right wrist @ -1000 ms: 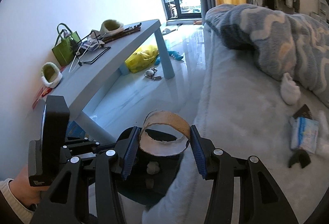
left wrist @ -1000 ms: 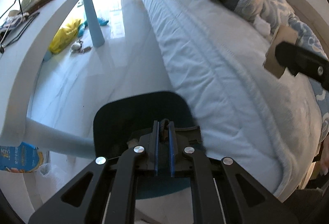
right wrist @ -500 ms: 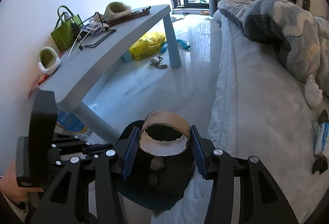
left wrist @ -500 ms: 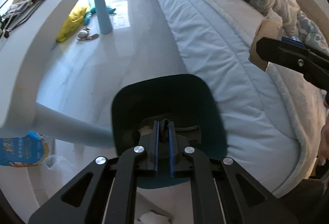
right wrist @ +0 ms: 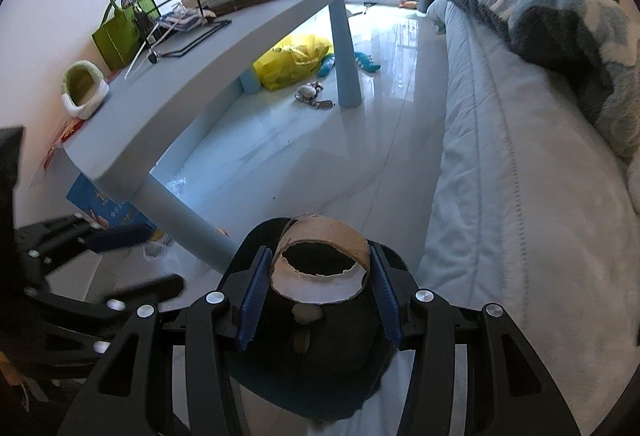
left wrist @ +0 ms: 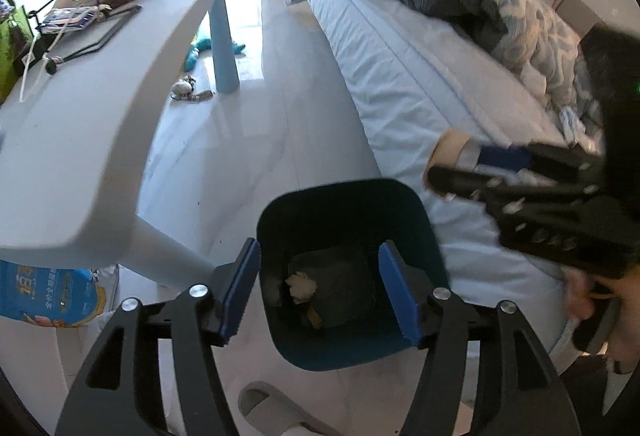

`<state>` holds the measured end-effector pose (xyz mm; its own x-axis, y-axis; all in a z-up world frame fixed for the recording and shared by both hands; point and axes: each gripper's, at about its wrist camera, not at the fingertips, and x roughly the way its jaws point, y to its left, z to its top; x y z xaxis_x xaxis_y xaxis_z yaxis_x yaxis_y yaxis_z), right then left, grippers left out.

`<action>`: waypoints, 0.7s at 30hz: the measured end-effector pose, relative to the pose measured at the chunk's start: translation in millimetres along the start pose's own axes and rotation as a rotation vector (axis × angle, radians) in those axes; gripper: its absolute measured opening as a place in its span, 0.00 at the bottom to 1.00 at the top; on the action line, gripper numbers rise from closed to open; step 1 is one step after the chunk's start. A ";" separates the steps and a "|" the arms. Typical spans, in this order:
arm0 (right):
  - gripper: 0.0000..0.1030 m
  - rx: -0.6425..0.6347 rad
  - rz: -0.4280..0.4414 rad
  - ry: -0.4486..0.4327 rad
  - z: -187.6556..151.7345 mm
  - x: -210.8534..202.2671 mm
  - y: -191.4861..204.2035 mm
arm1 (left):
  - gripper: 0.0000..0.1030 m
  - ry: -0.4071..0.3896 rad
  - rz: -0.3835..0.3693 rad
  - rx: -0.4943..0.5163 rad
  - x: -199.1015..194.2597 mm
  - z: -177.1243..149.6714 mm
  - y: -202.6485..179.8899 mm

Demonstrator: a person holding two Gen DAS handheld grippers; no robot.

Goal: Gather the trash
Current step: 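Carry both items to the bin and open the left tool over it, then open the right tool to drop the tape core into the bin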

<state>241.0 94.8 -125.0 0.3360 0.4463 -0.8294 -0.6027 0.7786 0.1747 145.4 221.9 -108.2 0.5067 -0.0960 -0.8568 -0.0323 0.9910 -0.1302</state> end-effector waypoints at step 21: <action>0.50 -0.061 -0.058 0.231 -25.7 86.0 19.9 | 0.67 -0.193 -0.088 -0.110 -62.2 16.0 19.3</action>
<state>239.3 137.3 -206.4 0.2013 0.2836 -0.9376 -0.6322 0.7687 0.0968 126.9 248.5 -49.5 0.6664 -0.1511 -0.7302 -0.0691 0.9625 -0.2623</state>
